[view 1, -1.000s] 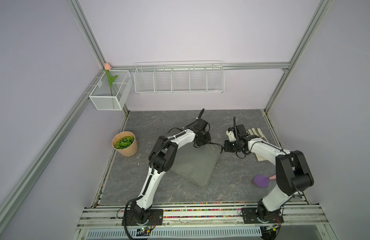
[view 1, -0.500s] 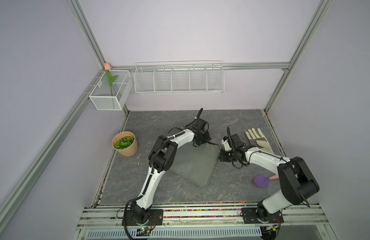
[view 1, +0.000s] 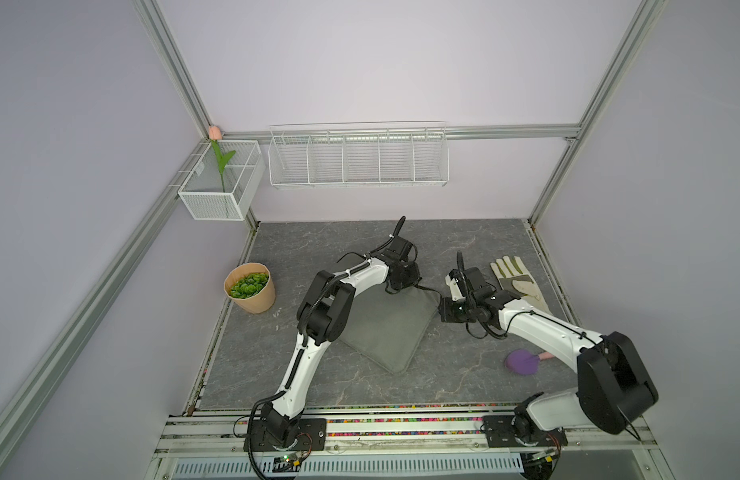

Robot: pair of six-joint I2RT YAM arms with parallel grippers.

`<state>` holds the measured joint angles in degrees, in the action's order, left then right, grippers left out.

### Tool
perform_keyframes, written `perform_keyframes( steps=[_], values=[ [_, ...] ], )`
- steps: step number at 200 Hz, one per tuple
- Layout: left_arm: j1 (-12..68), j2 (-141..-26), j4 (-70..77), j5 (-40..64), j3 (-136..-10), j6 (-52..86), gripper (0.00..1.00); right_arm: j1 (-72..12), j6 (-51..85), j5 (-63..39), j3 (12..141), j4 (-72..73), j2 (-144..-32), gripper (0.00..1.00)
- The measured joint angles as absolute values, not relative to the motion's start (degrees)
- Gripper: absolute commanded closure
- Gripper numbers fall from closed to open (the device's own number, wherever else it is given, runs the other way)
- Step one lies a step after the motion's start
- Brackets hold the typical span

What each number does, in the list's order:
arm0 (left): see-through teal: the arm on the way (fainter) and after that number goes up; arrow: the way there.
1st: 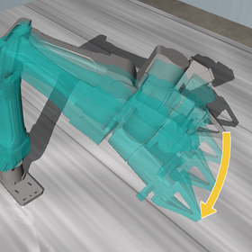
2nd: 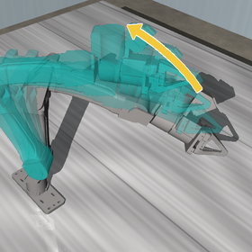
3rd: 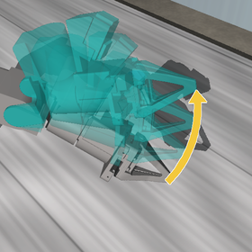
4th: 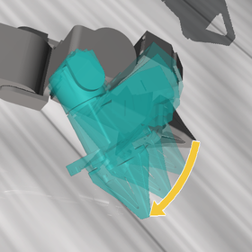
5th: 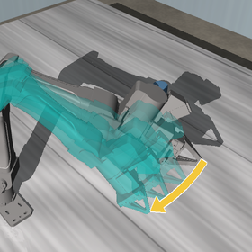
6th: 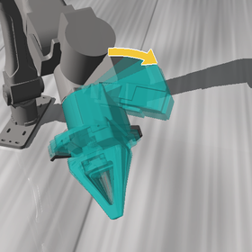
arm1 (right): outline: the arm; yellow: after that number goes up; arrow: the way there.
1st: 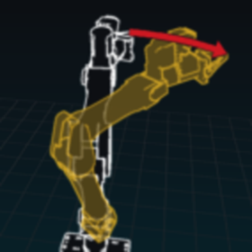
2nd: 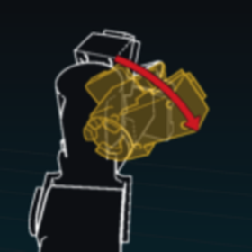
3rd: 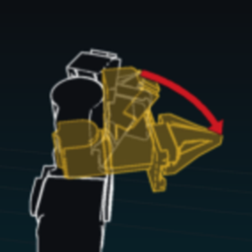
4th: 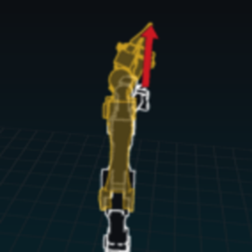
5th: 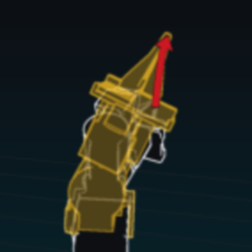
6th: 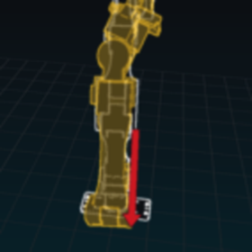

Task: Put the mouse into the laptop bag
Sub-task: Zip the zipper on the zippered laptop bag, then adjust the zippered laptop bag at the center of the board.

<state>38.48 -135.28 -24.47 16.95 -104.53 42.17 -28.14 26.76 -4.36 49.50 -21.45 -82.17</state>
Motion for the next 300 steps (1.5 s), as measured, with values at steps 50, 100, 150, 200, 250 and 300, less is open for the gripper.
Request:
perform_keyframes(
  steps=[50, 100, 150, 200, 250, 300],
  values=[
    [38.35, -133.75, -27.09, 16.88, -104.51, 42.83, 1.00, -22.04, 23.46, -5.23, 50.02, -24.01, -83.22, 0.93],
    [40.86, -132.18, -32.45, 16.49, -110.69, 42.76, 1.00, -20.80, 22.09, -6.04, 51.57, -24.40, -85.58, 0.93],
    [44.53, -129.27, -32.97, 17.45, -106.94, 42.70, 1.00, -20.25, 21.50, -6.31, 51.53, -24.40, -85.58, 0.93],
    [43.57, -120.79, -33.56, 16.08, -95.20, 41.71, 1.00, -20.40, 21.45, -7.49, 48.90, -23.79, -84.12, 0.91],
    [42.28, -103.96, -35.57, 9.23, -82.30, 41.25, 1.00, -35.86, 23.57, -3.25, 48.95, -25.39, -80.44, 0.85],
    [29.50, -95.61, -40.69, -1.80, -76.93, 41.39, 1.00, -54.04, 27.31, 0.64, 57.19, -25.50, -85.27, 0.87]
  ],
)
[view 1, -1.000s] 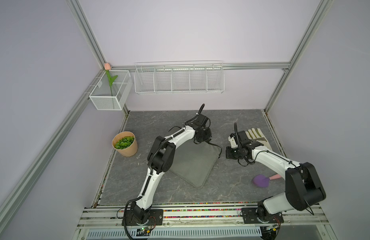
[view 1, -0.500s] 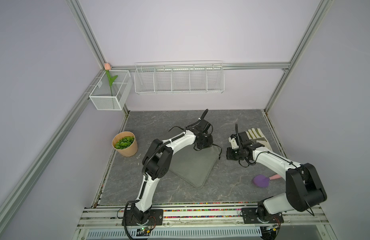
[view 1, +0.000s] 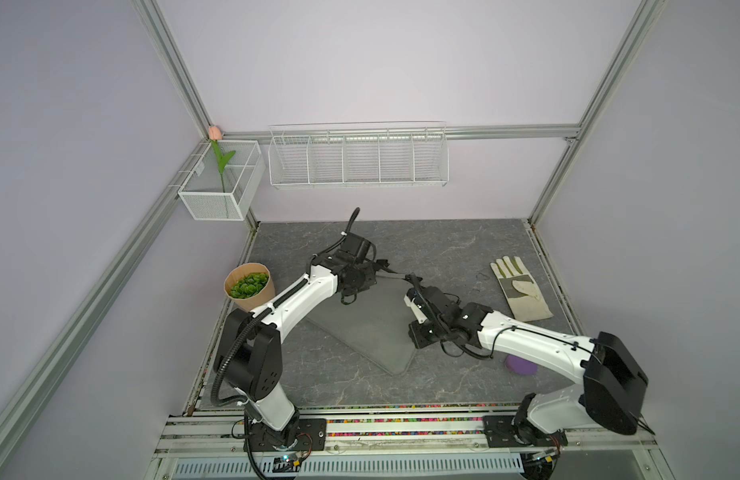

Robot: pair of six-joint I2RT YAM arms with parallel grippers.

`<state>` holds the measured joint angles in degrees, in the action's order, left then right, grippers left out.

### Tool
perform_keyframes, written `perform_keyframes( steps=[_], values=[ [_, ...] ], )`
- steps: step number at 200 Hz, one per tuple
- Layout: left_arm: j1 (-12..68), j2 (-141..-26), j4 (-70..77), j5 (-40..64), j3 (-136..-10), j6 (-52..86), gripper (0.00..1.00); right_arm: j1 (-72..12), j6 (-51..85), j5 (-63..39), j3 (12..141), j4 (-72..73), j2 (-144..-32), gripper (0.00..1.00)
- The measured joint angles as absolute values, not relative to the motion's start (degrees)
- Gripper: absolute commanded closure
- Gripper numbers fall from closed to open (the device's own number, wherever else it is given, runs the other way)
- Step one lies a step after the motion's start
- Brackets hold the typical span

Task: Put the mouse into the laptop bag
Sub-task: Adjust the zippered laptop bag at the center of the board.

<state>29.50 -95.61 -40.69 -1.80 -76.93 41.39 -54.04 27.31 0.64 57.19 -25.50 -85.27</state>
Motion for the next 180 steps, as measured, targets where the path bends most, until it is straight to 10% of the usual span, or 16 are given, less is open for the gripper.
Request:
perform_keyframes(
  steps=[60, 180],
  values=[
    [21.32, -97.86, -44.25, -4.67, -76.88, 40.12, 1.00, -61.67, 30.04, -0.03, 62.11, -22.00, -99.63, 0.92],
    [20.88, -101.25, -42.15, -2.55, -73.60, 39.81, 1.00, -43.97, 25.78, 2.39, 55.31, -20.08, -96.05, 0.93]
  ],
)
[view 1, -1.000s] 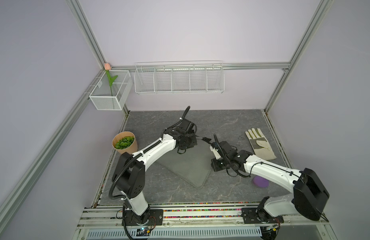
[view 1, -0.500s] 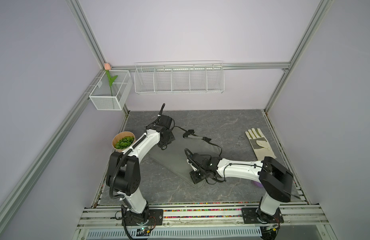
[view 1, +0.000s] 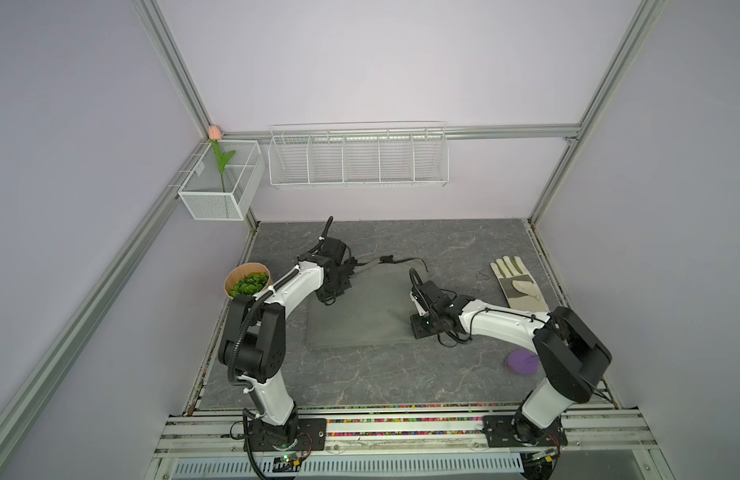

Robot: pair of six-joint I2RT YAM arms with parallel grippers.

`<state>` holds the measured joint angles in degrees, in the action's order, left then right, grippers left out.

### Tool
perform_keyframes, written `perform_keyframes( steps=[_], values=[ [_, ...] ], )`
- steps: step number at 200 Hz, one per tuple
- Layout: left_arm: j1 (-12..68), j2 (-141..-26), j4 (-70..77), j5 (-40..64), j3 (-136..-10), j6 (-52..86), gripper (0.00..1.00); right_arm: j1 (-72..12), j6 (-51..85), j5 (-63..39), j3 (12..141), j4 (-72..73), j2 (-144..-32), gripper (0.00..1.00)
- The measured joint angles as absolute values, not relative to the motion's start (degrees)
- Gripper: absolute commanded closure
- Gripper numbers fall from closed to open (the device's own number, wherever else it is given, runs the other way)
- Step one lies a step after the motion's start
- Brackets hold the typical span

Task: Put the mouse into the laptop bag
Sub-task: Adjust the zippered laptop bag at the center of the board, then reset both arms

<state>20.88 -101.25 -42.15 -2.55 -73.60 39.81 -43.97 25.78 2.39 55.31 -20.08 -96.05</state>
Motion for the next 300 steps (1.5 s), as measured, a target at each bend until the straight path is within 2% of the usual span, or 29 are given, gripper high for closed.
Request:
perform_keyframes(
  steps=[31, 47, 54, 68, 91, 94, 96, 98, 100, 118, 129, 132, 133, 134, 136, 140, 178, 201, 247, 300],
  values=[
    [20.88, -99.24, -42.22, -2.44, -73.58, 39.64, 1.00, -43.97, 24.97, 2.57, 55.33, -21.61, -94.41, 0.92],
    [20.88, -95.61, -42.46, -2.26, -73.56, 38.96, 0.89, -43.97, 23.99, 3.62, 55.37, -24.71, -90.83, 0.83],
    [20.88, -93.23, -42.50, -2.31, -73.56, 38.46, 0.83, -43.97, 23.59, 4.34, 55.70, -26.17, -88.42, 0.75],
    [20.88, -87.83, -42.39, -2.57, -73.56, 37.12, 0.72, -43.88, 22.55, 6.33, 57.10, -28.34, -83.29, 0.47],
    [20.86, -78.32, -40.95, -3.92, -73.52, 34.41, 0.57, -42.57, 20.75, 10.37, 61.60, -29.80, -75.09, 0.23],
    [20.84, -77.25, -40.56, -4.27, -73.47, 34.50, 0.55, -42.30, 20.18, 10.87, 62.26, -29.95, -74.32, 0.15],
    [20.84, -76.25, -40.36, -4.47, -73.38, 33.80, 0.54, -41.98, 20.64, 11.38, 62.72, -30.06, -73.71, 0.01],
    [20.84, -75.48, -40.05, -4.73, -73.30, 33.76, 0.52, -41.69, 20.03, 11.70, 63.16, -30.13, -73.23, 0.09],
    [20.84, -74.72, -39.79, -4.99, -73.19, 33.80, 0.52, -41.45, 19.68, 12.08, 63.59, -30.22, -72.75, 0.11],
    [20.82, -67.11, -36.69, -7.73, -70.72, 31.55, 0.42, -38.46, 18.57, 15.49, 66.08, -30.28, -69.36, 0.11],
    [20.75, -62.02, -33.91, -9.65, -67.64, 30.57, 0.41, -36.93, 17.30, 17.06, 66.26, -30.15, -67.70, 0.11],
    [20.75, -60.86, -33.19, -10.22, -66.74, 30.20, 0.35, -36.47, 16.69, 17.58, 66.17, -30.15, -67.16, 0.11],
    [20.73, -60.29, -32.86, -10.44, -66.30, 30.26, 0.30, -36.40, 16.60, 17.72, 66.17, -30.15, -67.07, 0.11],
    [20.73, -60.01, -32.71, -10.57, -66.11, 30.20, 0.16, -36.32, 16.53, 17.85, 66.15, -30.17, -66.98, 0.11],
    [20.73, -58.96, -32.36, -11.00, -65.49, 29.76, 0.05, -36.10, 16.10, 18.31, 66.06, -30.15, -66.63, 0.11],
    [20.73, -57.23, -31.29, -11.84, -64.16, 29.56, 0.00, -35.81, 15.46, 18.96, 65.82, -30.00, -66.11, 0.11],
    [20.62, -41.85, -15.44, -19.81, -47.03, 24.21, 0.00, -34.04, 9.10, 27.46, 60.49, -25.32, -59.72, 0.11],
    [20.62, -37.65, -9.17, -24.82, -39.16, 21.87, 0.00, -31.16, 6.79, 32.45, 58.02, -22.55, -57.80, 0.11],
    [20.62, -42.00, -3.33, -27.42, -32.56, 14.37, 0.00, -25.08, 4.45, 36.67, 56.18, -20.64, -60.71, 0.11],
    [20.60, -51.59, 11.84, -33.87, -23.57, 5.39, 0.00, -18.17, 3.64, 33.19, 49.08, -13.34, -67.88, 0.11]
  ],
)
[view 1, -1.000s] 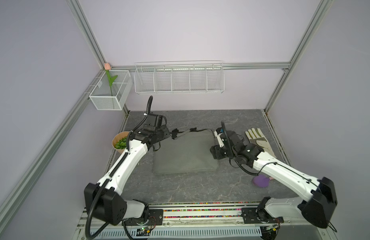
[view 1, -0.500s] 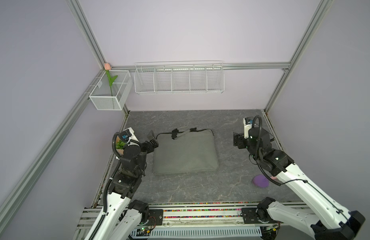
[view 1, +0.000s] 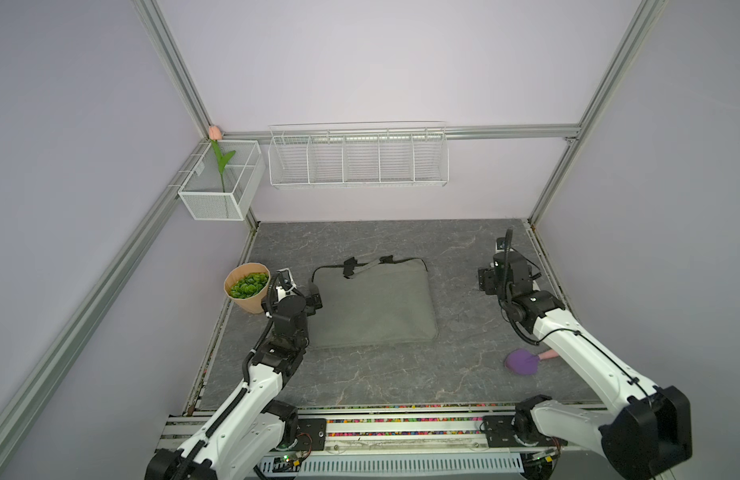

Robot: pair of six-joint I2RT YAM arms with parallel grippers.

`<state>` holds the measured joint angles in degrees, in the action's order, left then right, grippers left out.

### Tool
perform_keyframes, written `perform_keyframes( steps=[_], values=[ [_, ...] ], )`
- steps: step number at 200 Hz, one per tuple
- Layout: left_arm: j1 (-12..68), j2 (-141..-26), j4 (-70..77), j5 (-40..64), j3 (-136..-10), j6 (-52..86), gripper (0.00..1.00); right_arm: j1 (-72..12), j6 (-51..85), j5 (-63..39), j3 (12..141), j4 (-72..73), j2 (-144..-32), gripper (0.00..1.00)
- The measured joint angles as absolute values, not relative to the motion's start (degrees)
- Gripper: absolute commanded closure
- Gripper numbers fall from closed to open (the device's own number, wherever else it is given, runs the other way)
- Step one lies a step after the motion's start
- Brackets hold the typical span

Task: Put the mouse into the laptop bag
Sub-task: Reset both arms

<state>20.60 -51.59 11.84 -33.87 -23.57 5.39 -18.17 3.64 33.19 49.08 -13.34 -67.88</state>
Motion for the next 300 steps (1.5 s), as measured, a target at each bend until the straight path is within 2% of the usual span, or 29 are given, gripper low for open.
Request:
perform_keyframes(
  steps=[72, 110, 149, 177, 222, 243, 300],
  values=[
    [15.00, -69.91, 29.34, -35.48, -20.60, 1.87, 0.01, -8.05, 3.33, 24.64, 31.44, 6.61, -68.10, 0.11],
    [12.84, -74.83, 32.73, -32.08, -20.84, 1.54, 0.01, -1.93, 3.88, 22.09, 27.97, 19.14, -75.75, 0.11],
    [9.69, -79.94, 40.05, -26.68, -21.17, 0.60, 0.01, 1.21, 4.75, 21.10, 28.12, 23.99, -81.17, 0.11],
    [7.33, -87.81, 48.42, -23.05, -21.10, 0.34, 0.01, 2.07, 4.05, 14.66, 30.59, 27.40, -85.25, 0.11],
    [5.82, -88.36, 49.43, -18.20, -21.21, 0.27, 0.01, 2.81, 1.15, 1.21, 28.36, 35.18, -86.94, 0.12],
    [5.80, -88.44, 51.68, -16.38, -21.21, 0.10, 0.01, 2.63, 0.84, 1.10, 22.15, 45.34, -87.94, 0.12],
    [5.67, -88.53, 51.99, -19.40, -21.23, 1.32, 0.01, 1.21, -0.08, 1.76, 21.63, 48.12, -88.51, 0.11]
  ],
)
